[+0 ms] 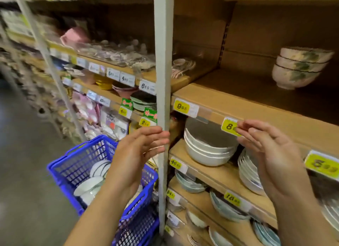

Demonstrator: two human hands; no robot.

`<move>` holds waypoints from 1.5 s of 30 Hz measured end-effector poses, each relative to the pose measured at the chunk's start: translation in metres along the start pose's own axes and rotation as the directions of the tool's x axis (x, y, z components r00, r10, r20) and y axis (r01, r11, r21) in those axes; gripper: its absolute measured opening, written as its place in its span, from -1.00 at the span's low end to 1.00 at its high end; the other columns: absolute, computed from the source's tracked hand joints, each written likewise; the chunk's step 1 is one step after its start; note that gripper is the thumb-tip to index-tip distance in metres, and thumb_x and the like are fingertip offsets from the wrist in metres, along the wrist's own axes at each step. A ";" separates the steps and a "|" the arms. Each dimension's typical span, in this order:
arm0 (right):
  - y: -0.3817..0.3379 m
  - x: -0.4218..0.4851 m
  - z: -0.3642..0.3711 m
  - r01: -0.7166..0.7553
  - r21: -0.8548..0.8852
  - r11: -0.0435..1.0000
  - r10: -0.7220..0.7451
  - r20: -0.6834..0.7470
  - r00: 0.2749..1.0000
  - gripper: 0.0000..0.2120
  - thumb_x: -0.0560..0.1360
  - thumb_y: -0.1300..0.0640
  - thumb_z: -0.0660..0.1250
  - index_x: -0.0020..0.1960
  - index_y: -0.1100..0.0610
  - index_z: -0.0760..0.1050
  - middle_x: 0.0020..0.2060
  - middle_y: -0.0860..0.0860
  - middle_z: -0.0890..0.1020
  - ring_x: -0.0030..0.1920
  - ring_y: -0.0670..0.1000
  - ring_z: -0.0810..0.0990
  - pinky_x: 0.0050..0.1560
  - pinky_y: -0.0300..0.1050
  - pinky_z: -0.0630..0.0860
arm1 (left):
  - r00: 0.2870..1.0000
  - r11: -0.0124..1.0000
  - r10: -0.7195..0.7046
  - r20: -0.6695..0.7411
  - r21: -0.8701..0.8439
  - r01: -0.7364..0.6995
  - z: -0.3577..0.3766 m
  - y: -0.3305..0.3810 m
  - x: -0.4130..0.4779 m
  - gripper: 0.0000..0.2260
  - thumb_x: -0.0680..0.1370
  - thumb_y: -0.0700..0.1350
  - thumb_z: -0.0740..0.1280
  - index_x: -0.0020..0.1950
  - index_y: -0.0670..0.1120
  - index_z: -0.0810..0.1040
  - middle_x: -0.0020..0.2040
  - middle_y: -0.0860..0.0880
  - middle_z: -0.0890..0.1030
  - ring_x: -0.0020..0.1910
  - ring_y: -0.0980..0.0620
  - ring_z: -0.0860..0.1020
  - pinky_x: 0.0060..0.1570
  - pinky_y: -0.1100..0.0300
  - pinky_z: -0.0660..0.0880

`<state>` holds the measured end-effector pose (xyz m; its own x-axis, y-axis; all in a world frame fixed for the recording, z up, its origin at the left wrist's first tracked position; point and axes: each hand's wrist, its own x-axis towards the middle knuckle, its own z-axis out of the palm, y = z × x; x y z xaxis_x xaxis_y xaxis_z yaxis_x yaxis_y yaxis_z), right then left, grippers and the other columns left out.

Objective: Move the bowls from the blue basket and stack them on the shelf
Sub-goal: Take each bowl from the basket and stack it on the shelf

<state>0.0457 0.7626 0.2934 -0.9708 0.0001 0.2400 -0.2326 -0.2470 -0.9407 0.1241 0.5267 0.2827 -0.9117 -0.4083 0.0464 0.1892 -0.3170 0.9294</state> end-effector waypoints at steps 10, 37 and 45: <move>0.096 -0.064 0.162 -0.243 -0.161 0.957 0.288 0.392 0.874 -0.78 0.52 0.27 0.32 -0.09 0.02 0.68 -0.08 0.01 0.72 0.01 -0.04 0.67 0.11 -0.10 0.51 | 0.915 0.992 -0.117 -0.386 -0.086 0.090 -0.163 0.015 -0.046 -0.76 0.53 -0.35 0.11 0.00 -0.27 0.58 -0.13 -0.20 0.71 -0.23 -0.01 0.69 -0.22 0.19 0.62; 0.371 -0.080 0.428 -0.575 -0.480 0.663 0.667 0.030 0.745 -0.88 0.56 0.26 0.29 -0.06 0.19 0.61 -0.12 0.11 0.67 -0.13 -0.01 0.61 -0.17 -0.18 0.44 | 0.747 0.871 -0.400 -0.531 0.031 0.490 -0.498 0.009 0.094 -0.78 0.52 -0.33 0.16 -0.05 -0.22 0.61 -0.21 -0.13 0.71 -0.30 -0.01 0.64 -0.25 0.19 0.59; 0.432 -0.047 0.439 -0.519 -0.717 0.465 0.670 -0.098 0.736 -0.79 0.56 0.24 0.25 -0.05 0.31 0.63 -0.06 0.22 0.66 0.04 0.20 0.60 0.06 -0.03 0.48 | 0.783 0.738 -0.512 -0.353 0.285 0.612 -0.505 -0.031 0.224 -0.77 0.57 -0.31 0.14 -0.08 -0.18 0.59 -0.26 -0.07 0.67 -0.32 0.01 0.59 -0.31 0.26 0.53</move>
<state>0.0169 0.2308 -0.0193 -0.8757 -0.0703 -0.4776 0.3538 0.5798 -0.7340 0.0982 0.0127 0.0793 -0.6821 -0.4592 -0.5691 -0.5220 -0.2392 0.8187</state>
